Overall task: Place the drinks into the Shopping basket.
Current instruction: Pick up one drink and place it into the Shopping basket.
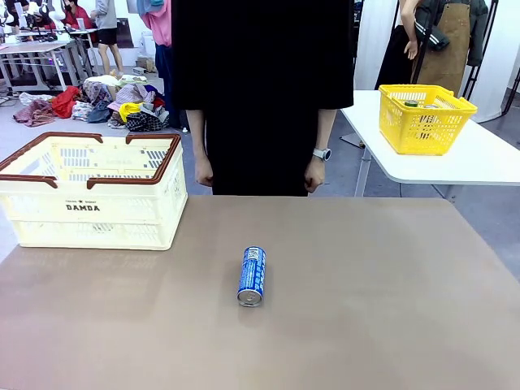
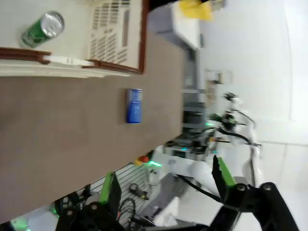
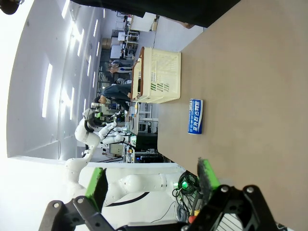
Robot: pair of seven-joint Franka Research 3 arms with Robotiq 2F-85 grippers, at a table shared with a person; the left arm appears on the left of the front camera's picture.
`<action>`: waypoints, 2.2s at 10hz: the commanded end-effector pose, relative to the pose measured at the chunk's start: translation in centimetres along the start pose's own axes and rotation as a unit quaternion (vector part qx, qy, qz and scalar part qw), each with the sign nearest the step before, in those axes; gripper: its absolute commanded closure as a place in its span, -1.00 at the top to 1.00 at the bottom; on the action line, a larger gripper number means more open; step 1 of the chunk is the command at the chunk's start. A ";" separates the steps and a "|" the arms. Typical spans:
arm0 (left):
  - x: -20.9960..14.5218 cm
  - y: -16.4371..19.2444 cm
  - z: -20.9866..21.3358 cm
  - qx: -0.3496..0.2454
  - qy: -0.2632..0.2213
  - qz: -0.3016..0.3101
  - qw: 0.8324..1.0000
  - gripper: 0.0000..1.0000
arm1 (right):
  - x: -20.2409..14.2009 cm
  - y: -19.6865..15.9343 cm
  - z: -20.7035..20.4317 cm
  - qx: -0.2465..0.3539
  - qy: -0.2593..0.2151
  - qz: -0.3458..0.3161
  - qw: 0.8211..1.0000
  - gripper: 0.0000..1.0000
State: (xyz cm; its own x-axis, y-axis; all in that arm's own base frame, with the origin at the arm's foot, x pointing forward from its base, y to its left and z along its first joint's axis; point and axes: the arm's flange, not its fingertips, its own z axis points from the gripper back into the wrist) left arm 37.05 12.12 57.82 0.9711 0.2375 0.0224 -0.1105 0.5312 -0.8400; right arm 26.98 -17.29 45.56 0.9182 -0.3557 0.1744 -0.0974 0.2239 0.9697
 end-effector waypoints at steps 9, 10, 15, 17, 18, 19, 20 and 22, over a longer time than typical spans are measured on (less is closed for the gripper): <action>2.5 -4.4 -37.5 0.308 0.151 -0.053 0.938 1.00 | 0.2 0.2 0.0 0.010 -0.005 0.007 1.000 1.00; 2.5 -4.4 -37.5 0.308 0.151 -0.053 0.938 1.00 | 0.2 0.2 0.0 0.010 -0.005 0.007 1.000 1.00; 2.6 -4.4 -37.8 0.314 0.149 -0.063 0.935 1.00 | 0.2 0.2 0.0 0.010 -0.005 0.007 1.000 1.00; 0.3 -9.4 -42.4 0.357 0.122 -0.097 0.921 1.00 | 0.2 0.2 0.0 0.010 -0.005 0.007 1.000 1.00; -0.5 -11.3 -45.2 0.383 0.127 -0.108 0.909 1.00 | 0.2 0.2 0.0 0.010 -0.005 0.007 1.000 1.00; -1.0 -12.0 -47.5 0.398 0.135 -0.105 0.901 1.00 | 0.2 0.2 0.0 0.010 -0.005 0.007 1.000 1.00; -1.4 -12.0 -49.6 0.422 0.134 -0.096 0.891 1.00 | 0.2 0.2 0.0 0.010 -0.005 0.007 1.000 1.00; -2.7 -12.0 -53.1 0.484 0.104 -0.101 0.863 1.00 | 0.2 0.2 0.0 0.010 -0.005 0.007 1.000 1.00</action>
State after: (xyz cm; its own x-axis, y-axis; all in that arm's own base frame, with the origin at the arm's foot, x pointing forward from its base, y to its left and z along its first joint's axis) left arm 45.86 -37.26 38.89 0.9952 -0.0676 -0.0707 0.0622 0.9952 -0.0759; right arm 26.98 -17.28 45.55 0.9183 -0.3555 0.1740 -0.0971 0.2238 0.9698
